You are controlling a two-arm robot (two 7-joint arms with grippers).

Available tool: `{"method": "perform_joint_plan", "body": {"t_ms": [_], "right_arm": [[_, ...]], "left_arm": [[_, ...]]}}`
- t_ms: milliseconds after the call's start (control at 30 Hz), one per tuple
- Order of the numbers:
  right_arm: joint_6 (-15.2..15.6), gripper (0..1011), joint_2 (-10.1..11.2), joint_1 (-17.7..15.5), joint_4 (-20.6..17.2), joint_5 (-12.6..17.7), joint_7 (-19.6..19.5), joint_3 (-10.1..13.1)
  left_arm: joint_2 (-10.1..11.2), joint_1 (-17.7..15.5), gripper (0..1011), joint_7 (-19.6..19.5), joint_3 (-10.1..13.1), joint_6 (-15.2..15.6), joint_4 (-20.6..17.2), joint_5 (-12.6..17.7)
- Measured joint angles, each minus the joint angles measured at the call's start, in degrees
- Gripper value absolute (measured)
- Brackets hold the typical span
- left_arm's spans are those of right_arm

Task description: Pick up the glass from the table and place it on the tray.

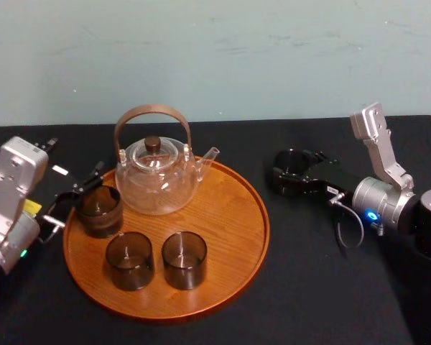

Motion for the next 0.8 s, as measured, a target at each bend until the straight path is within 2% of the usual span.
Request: {"method": "perform_joint_plan", "body": {"t_ms": [200, 667, 800], "right_arm": [[0.0, 906, 0.0, -0.1, -0.1, 0.0, 0.0, 0.0], [-0.2, 905, 0.1, -0.3, -0.3, 0.1, 0.0, 0.2], [-0.7, 905, 0.4, -0.9, -1.8, 0.2, -0.1, 0.6]], "left_arm": [[0.0, 0.0, 1001, 0.0, 0.0, 0.0, 0.0, 0.0], [0.0, 0.0, 1001, 0.0, 0.0, 0.0, 0.0, 0.0], [0.0, 0.0, 1001, 0.0, 0.0, 0.0, 0.0, 0.0]]}}
